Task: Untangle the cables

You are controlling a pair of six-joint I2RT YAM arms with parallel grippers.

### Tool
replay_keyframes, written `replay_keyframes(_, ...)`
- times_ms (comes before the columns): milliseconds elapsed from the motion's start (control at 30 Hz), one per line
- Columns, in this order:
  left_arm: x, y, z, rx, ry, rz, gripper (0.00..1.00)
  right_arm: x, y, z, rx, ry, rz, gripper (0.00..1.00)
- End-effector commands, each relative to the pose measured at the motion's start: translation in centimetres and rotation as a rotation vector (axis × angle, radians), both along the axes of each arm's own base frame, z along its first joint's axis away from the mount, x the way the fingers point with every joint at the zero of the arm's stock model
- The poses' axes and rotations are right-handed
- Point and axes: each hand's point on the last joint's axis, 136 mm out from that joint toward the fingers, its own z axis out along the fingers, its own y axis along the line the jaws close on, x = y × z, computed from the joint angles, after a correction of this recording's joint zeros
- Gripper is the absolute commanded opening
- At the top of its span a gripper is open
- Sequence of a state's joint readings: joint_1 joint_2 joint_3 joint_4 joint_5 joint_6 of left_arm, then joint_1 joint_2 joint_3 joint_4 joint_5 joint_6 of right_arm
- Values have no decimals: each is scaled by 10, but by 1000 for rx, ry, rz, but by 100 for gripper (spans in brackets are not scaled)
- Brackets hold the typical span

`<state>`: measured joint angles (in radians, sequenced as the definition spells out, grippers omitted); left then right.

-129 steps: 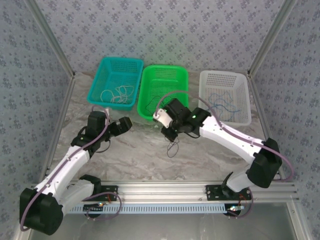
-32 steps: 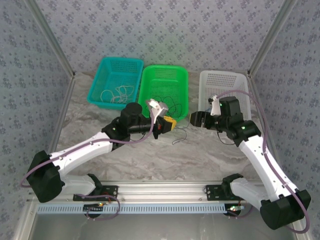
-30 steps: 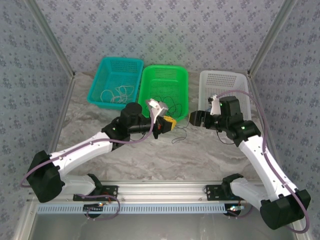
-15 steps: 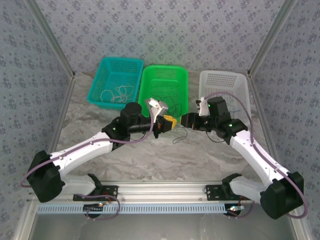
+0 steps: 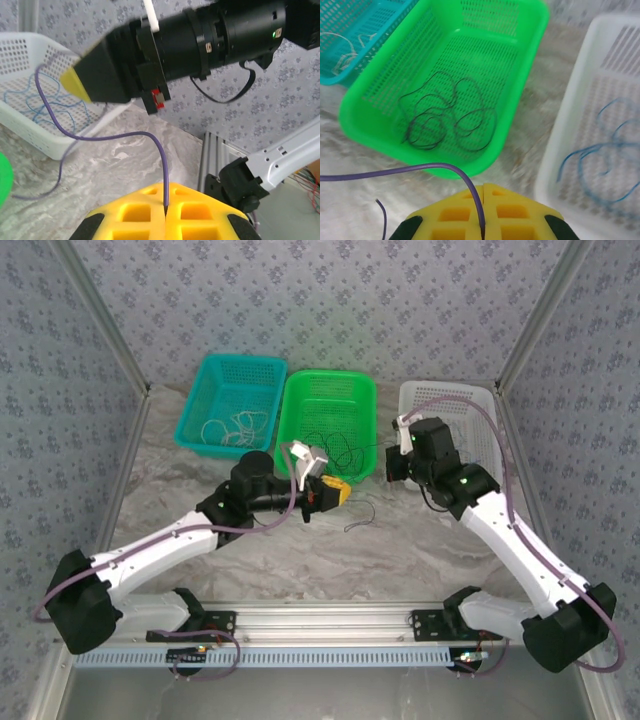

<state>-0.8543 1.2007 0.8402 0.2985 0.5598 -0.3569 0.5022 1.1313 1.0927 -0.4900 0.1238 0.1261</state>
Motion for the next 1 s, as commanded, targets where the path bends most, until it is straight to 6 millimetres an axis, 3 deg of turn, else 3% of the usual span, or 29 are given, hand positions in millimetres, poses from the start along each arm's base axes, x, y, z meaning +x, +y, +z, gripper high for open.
replay_keyframes(0,-9,-2,3,-33,36,-50,0,21,-16,28,-229,-181,-29,4)
replay_keyframes(200,1,14,5,2,-4,40,0,27,-23,28,-362,-272,-24,5)
replay_keyframes(400,11,28,19,-5,-21,62,1,13,-33,24,-411,-329,-21,9)
replay_keyframes(567,2,18,13,37,28,-38,2,0,-40,35,-398,-381,-23,9)
replay_keyframes(967,-24,0,18,33,136,-284,3,-15,-26,40,-457,-400,100,13)
